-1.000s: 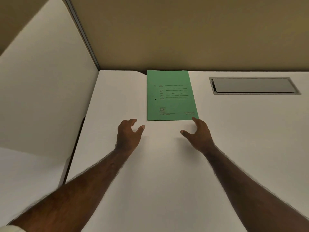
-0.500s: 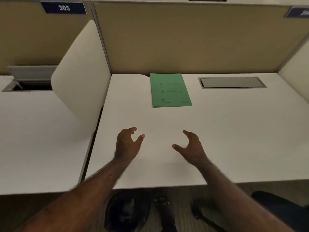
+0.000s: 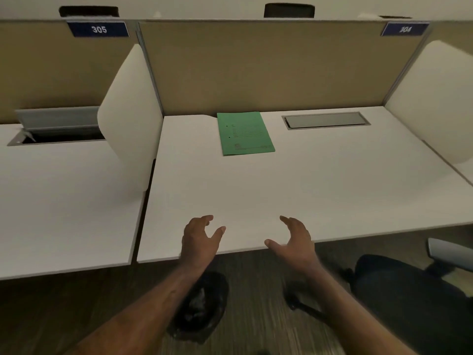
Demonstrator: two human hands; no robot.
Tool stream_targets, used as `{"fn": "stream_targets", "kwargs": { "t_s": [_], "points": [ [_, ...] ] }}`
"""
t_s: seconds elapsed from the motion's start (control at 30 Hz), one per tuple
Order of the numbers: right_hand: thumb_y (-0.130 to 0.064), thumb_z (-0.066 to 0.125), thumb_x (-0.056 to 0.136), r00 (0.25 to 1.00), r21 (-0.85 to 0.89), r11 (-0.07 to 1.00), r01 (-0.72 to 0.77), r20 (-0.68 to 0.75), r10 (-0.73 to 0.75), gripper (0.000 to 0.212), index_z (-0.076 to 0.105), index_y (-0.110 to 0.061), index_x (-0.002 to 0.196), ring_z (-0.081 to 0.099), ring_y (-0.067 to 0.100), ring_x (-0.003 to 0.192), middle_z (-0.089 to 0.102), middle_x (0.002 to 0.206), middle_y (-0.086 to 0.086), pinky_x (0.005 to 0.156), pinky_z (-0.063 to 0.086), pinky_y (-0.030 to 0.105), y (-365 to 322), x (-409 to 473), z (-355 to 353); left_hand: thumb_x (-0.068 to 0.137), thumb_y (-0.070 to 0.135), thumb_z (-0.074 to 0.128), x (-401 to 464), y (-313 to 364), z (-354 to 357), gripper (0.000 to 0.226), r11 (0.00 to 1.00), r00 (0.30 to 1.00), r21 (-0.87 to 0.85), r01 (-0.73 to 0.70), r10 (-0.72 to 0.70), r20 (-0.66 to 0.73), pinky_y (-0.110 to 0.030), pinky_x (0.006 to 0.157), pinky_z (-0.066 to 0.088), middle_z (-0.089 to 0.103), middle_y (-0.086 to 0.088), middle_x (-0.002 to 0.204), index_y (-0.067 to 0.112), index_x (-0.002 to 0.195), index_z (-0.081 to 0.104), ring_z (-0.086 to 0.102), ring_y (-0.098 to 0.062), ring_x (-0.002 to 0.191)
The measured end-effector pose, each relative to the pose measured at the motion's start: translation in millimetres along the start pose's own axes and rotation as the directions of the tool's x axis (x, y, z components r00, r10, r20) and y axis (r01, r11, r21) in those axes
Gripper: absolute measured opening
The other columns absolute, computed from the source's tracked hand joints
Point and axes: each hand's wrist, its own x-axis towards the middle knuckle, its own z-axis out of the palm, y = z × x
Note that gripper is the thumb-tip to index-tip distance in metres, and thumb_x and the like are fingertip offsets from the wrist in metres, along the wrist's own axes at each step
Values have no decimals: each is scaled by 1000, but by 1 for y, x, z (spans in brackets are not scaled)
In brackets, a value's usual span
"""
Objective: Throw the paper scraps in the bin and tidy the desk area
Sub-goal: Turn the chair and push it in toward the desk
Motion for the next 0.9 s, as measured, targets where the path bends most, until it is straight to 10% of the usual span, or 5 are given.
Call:
{"fn": "stream_targets", "kwargs": {
  "t_s": [0.9],
  "points": [
    [-58,77,84,999,-40,999,31,-37,-32,87,36,-36,158,28,23,156,31,169,-1,124,26,59,165,-198,-148,84,41,80,-246,111,80,50,988,990,82,-127,131,-44,-38,90,59,66,1,112,18,127,67,62,-14,103]
  ]
}}
